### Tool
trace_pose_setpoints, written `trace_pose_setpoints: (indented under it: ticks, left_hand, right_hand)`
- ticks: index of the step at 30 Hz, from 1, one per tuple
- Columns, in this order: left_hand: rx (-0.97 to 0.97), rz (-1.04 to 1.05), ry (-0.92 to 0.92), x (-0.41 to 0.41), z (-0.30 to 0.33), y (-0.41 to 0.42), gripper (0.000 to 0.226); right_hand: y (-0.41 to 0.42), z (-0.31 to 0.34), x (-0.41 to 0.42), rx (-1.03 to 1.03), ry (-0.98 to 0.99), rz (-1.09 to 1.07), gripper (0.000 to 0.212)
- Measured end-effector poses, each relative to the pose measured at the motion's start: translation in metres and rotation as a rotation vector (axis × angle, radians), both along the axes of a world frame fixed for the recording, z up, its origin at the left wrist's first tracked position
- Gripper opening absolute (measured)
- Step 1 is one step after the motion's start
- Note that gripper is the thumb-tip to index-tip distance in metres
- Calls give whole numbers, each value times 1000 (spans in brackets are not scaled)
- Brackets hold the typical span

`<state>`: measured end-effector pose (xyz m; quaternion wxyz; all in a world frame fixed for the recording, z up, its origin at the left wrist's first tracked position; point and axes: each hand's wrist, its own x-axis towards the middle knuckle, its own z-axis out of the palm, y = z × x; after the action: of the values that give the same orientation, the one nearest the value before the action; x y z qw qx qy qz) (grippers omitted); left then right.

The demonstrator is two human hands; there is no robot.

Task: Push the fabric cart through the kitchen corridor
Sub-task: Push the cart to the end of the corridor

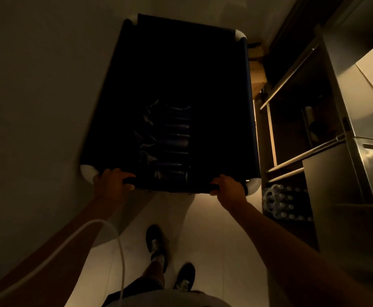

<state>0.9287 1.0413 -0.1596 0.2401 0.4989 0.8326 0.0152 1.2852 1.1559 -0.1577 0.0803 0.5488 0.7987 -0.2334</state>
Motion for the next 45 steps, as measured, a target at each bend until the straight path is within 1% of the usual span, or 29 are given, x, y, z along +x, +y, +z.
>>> trace_pose_setpoints:
  ticks: [4, 13, 18, 21, 30, 34, 39, 43, 45]
  left_hand:
    - [-36, -24, -18, -11, 4, 32, 37]
    - [-37, -35, -82, -36, 13, 113, 38]
    - [-63, -63, -48, -48, 19, 166, 40]
    - [-65, -79, -80, -58, 17, 197, 42]
    - [-63, -38, -20, -84, 8, 298, 41]
    - [-29, -20, -20, -99, -1, 339, 37]
    - [21, 34, 27, -109, -9, 392, 32]
    - [72, 70, 0, -116, -11, 434, 31]
    - [55, 68, -1, -124, -10, 454, 32]
  right_hand:
    - [26, 4, -14, 0, -28, -28, 32]
    - [101, 7, -44, 18, -40, -86, 35]
    - [151, 8, -59, 24, -38, -99, 37]
    - [183, 8, -68, 37, -32, -69, 38]
    - [287, 4, -89, 31, -49, -10, 37]
    - [329, 2, -100, 45, -43, -2, 37]
    - [382, -1, -112, 74, -25, 24, 37]
    - [424, -2, -122, 72, -12, 34, 36]
    - [444, -3, -128, 74, -30, 36, 38]
